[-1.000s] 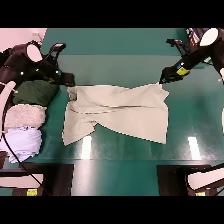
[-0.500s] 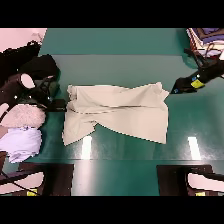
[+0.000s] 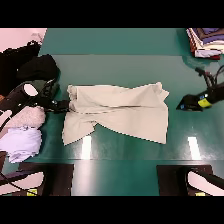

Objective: Fold the shirts.

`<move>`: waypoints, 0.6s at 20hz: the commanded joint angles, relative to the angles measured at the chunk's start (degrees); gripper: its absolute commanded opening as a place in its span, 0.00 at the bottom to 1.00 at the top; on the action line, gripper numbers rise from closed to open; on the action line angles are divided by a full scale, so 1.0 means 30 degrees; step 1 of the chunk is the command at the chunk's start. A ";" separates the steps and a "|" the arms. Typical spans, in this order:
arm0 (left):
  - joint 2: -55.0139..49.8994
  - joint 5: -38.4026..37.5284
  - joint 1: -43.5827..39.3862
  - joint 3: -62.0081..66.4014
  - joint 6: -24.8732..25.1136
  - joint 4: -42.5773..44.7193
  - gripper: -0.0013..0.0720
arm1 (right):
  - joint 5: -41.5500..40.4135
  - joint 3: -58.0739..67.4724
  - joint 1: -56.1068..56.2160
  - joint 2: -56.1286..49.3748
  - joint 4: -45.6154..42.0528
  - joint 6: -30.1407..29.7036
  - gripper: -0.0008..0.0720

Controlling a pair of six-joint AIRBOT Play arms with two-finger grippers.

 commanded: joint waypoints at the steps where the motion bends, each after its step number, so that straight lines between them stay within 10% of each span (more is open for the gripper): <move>1: 0.0066 0.0175 0.0022 0.0080 -0.0015 -0.0204 0.05 | -0.0109 -0.3096 -0.1275 0.1107 0.0073 0.0007 0.57; 4: 0.0488 -0.0095 0.0022 0.0889 -0.0007 -0.0189 0.05 | 0.0073 -0.5945 -0.2062 0.1705 0.0117 0.0007 0.75; 12: 0.0874 -0.0408 0.0022 0.1851 -0.0007 -0.0255 0.05 | -0.3526 -1.0550 0.1107 0.2098 0.2630 0.0087 0.63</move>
